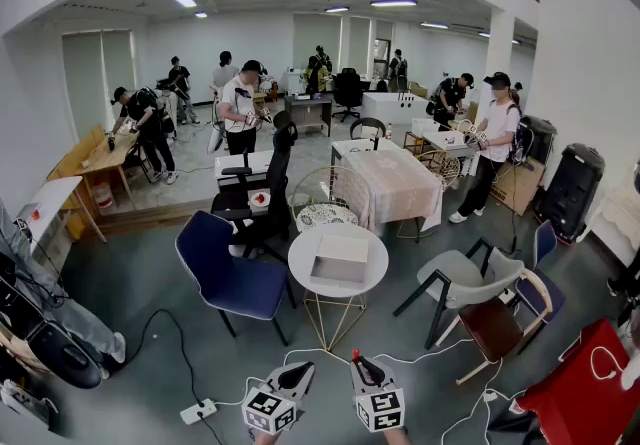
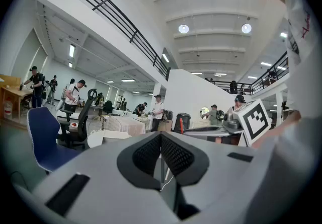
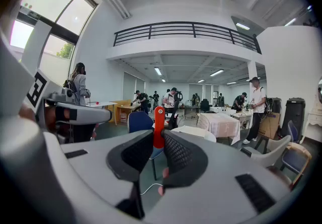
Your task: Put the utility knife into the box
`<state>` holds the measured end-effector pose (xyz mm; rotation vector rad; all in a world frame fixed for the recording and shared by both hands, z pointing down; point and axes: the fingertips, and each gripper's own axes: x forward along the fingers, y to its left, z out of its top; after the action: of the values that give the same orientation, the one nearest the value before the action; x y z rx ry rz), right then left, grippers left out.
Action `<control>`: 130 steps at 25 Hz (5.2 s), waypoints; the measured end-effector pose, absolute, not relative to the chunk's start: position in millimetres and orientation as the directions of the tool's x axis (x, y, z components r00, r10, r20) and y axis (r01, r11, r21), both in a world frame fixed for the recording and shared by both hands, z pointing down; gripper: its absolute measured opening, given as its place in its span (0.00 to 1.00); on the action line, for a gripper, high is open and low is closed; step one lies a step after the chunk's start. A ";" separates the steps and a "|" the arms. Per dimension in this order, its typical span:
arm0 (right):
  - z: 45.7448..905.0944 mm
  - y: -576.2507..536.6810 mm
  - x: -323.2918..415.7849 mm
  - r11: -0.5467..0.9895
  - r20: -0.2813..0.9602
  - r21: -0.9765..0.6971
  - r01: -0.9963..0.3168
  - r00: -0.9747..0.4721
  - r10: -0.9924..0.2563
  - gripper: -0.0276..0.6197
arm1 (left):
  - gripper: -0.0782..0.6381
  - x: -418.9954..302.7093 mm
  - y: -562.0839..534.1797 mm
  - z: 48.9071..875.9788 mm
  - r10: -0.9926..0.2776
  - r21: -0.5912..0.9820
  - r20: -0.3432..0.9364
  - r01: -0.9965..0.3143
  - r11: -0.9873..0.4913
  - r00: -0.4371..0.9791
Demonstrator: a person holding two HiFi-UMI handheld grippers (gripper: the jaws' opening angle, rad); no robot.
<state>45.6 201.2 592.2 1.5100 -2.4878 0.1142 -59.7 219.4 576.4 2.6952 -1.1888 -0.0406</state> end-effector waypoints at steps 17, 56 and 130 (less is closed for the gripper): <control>599.0 191.9 77.2 0.498 0.236 0.007 -0.867 -0.483 -0.843 0.16 | 0.13 -18.7 208.5 578.9 -0.731 0.186 0.076 -0.730 -0.658 0.678; 627.6 157.1 121.6 0.550 0.271 0.019 -0.835 -0.525 -0.807 0.16 | 0.13 45.3 172.4 601.2 -0.722 0.199 0.082 -0.721 -0.663 0.687; 625.0 -245.3 28.6 0.476 0.356 0.047 -0.878 -0.431 -0.829 0.16 | 0.13 -40.3 -240.4 608.6 -0.635 0.296 0.089 -0.629 -0.718 0.767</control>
<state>28.6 -245.3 625.0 1.4411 -2.3983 0.2073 -40.3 -240.4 608.6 2.6535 -0.9768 -0.0276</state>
